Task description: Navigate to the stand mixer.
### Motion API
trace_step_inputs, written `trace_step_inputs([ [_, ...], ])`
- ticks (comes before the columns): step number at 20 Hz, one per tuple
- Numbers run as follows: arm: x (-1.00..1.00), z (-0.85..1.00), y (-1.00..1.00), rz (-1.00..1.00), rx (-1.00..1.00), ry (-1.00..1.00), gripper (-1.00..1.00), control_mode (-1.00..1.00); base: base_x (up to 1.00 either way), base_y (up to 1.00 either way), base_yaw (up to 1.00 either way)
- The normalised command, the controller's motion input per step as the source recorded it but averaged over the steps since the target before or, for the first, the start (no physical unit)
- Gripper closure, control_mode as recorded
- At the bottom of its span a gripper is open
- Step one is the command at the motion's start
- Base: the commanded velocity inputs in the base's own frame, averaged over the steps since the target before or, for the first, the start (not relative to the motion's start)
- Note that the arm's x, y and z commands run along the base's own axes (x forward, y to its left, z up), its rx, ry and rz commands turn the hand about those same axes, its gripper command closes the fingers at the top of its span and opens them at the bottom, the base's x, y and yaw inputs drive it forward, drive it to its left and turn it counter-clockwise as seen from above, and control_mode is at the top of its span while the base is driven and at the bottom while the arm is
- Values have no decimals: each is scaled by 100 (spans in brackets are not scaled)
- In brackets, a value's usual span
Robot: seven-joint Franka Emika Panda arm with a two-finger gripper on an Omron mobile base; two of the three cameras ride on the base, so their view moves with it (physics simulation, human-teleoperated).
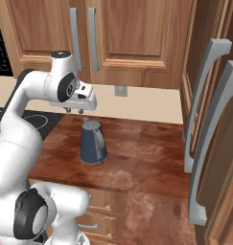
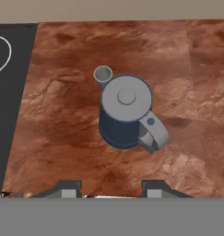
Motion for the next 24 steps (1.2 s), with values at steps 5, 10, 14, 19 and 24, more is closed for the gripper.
trace_step_inputs([
  [5, -76, 0, 0, 1, 0, -13, -100, -100, 0, 0, 0],
  [10, -100, 0, 0, 1, -4, -24, -100, -100, 0, 0, 0],
  [14, -100, 0, 0, 0, 0, -22, -100, -100, 0, 0, 0],
  [19, -78, 4, 0, 0, -1, -19, -100, -100, 0, 0, 0],
  [24, 0, 0, 0, 0, 0, 0, -100, 100, -78, 75, 7],
])
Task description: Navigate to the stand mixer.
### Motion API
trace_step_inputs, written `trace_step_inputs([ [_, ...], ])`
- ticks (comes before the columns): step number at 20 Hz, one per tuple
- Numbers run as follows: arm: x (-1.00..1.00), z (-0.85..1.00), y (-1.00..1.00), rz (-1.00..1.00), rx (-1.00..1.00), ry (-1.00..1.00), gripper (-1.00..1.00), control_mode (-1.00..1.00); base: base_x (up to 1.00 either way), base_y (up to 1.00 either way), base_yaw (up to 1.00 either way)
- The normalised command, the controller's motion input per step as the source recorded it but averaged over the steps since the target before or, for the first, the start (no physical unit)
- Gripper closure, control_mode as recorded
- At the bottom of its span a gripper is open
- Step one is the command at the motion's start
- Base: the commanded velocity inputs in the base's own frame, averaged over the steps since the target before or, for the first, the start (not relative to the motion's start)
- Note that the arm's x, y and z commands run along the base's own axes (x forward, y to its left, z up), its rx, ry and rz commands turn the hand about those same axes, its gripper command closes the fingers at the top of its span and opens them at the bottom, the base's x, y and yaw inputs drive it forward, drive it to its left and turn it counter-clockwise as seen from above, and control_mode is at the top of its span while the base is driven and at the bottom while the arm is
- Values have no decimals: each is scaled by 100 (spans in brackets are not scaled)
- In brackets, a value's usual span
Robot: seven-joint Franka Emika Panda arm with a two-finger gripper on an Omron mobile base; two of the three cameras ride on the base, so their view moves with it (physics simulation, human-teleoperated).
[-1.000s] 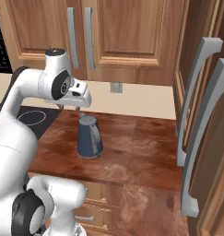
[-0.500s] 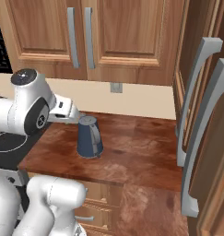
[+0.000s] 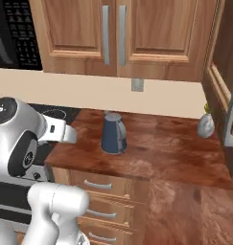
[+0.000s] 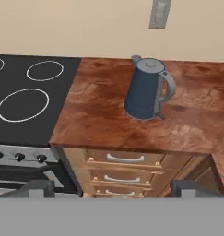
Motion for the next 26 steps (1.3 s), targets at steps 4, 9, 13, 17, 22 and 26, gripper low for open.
trace_step_inputs([
  [4, 0, 0, 0, 0, 0, 0, -100, 100, -15, 100, 38],
  [9, 0, 0, 0, 0, 0, 0, -100, 100, 0, 71, 79],
  [13, 0, 0, 0, 0, 0, 0, -100, 100, 0, 12, 99],
  [17, 0, 0, 0, 0, 0, 0, -100, 100, 0, 0, 100],
  [22, 0, 0, 0, 0, 0, 0, -100, 100, 0, 0, 100],
  [26, 0, 0, 0, 0, 0, 0, -100, 100, 0, 0, 100],
])
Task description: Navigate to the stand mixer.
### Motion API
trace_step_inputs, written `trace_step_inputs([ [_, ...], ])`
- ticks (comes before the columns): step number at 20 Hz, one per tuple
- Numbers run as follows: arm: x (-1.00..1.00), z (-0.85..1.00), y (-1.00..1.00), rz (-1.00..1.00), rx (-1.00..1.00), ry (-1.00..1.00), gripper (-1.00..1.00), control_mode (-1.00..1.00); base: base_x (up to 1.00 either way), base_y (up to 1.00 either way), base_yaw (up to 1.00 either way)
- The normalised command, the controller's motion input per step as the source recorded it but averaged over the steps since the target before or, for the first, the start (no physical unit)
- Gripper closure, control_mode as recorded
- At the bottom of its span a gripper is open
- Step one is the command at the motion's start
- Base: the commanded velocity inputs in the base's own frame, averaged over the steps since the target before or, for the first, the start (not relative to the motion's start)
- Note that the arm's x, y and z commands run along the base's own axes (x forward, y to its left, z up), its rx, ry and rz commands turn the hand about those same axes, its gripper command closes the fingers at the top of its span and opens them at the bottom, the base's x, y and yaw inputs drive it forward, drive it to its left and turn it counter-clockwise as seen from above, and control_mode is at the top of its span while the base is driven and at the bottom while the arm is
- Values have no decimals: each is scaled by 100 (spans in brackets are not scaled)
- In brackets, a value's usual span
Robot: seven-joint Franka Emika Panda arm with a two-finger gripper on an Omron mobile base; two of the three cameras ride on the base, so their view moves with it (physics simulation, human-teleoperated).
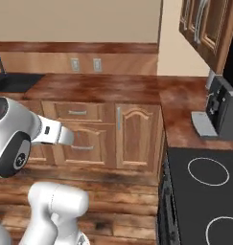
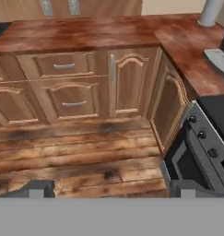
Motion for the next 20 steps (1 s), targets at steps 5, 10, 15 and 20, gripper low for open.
trace_step_inputs([
  [5, 0, 0, 0, 0, 0, 0, -100, 100, 0, 2, 99],
  [10, 0, 0, 0, 0, 0, 0, -100, 100, 0, 22, 94],
  [15, 0, 0, 0, 0, 0, 0, -100, 100, 72, 73, 53],
  [20, 0, 0, 0, 0, 0, 0, -100, 100, 100, 100, 11],
])
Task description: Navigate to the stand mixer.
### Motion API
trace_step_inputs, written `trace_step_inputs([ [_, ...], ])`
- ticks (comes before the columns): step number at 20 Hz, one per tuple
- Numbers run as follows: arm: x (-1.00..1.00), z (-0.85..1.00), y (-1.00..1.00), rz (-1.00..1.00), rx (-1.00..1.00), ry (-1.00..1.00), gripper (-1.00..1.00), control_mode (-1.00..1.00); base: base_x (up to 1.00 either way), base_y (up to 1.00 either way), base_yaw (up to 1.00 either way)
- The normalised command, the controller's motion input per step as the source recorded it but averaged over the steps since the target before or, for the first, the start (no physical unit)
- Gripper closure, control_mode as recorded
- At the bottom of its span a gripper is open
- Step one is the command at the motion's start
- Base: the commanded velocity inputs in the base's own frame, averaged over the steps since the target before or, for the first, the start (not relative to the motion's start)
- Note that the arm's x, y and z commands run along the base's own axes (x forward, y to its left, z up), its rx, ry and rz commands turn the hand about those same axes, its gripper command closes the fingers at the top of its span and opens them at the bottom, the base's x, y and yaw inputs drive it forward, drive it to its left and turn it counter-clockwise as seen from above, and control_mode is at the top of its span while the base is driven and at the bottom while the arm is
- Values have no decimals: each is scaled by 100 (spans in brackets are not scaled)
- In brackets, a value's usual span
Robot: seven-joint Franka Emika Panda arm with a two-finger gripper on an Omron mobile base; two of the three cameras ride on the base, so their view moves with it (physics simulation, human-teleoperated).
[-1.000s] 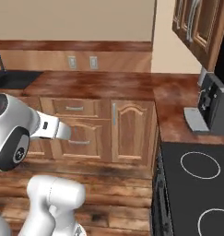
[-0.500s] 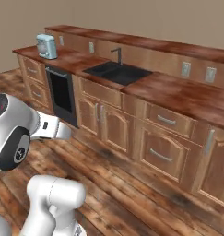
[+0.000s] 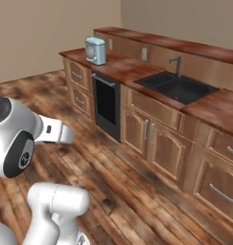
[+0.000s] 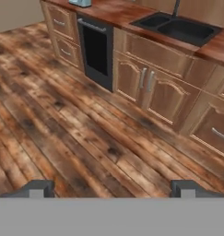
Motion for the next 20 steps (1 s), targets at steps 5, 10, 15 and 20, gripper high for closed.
trace_step_inputs([
  [5, 0, 0, 0, 0, 0, 0, -100, 100, 100, 100, 0],
  [10, 0, 0, 0, 0, 0, 0, -100, 100, 100, 86, -1],
  [15, 0, 0, 0, 0, 0, 0, -100, 100, 100, 78, -6],
  [20, 0, 0, 0, 0, 0, 0, -100, 100, 100, 78, -8],
])
